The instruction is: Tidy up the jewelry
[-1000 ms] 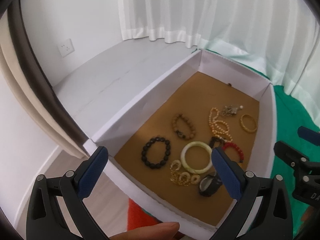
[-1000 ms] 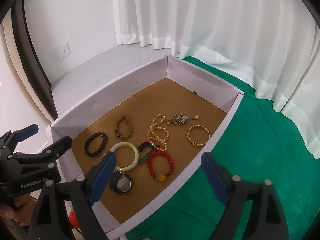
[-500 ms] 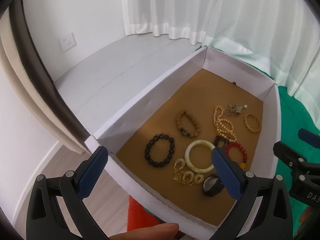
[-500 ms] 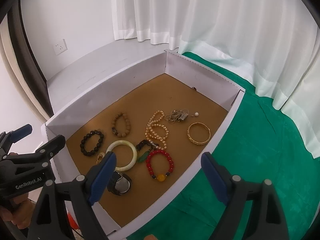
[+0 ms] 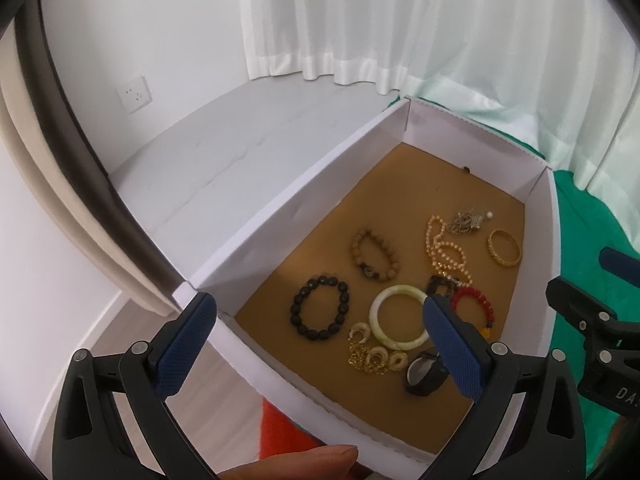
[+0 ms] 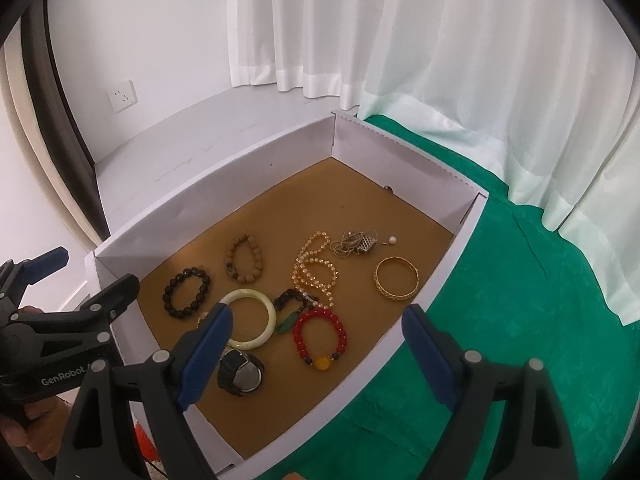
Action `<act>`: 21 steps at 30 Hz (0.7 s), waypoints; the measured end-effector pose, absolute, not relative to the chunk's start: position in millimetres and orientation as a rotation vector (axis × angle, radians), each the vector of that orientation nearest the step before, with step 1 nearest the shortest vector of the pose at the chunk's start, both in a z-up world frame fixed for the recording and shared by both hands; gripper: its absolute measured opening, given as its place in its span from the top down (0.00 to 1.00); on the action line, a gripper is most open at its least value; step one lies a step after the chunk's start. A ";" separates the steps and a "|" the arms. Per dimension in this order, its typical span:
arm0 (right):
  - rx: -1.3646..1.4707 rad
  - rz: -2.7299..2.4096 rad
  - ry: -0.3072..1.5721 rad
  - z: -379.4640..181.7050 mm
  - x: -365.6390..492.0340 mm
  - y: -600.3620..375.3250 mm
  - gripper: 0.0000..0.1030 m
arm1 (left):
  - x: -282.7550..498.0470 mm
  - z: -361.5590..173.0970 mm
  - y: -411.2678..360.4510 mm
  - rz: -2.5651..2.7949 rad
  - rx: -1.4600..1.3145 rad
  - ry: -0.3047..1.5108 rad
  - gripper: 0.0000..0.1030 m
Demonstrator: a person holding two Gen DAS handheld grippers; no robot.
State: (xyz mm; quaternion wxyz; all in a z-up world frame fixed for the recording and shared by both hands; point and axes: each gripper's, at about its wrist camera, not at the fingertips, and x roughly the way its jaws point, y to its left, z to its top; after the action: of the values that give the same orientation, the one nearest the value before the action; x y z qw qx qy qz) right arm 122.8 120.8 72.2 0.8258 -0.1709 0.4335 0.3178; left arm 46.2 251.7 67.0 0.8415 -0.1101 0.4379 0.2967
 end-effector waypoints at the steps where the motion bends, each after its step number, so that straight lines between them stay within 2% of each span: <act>1: -0.366 0.673 0.920 72.5 122.6 120.5 0.15 | 46.5 67.0 251.9 0.625 -0.234 0.926 0.00; 21: -0.403 0.650 0.942 69.1 120.1 121.5 0.15 | 50.1 64.3 252.2 0.637 -0.228 0.939 0.00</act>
State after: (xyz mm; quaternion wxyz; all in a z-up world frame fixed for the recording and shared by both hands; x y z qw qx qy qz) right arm 120.1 121.5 69.1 0.8216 -0.1893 0.4425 0.3054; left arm 50.1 252.1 64.3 0.8372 -0.1078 0.4437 0.3010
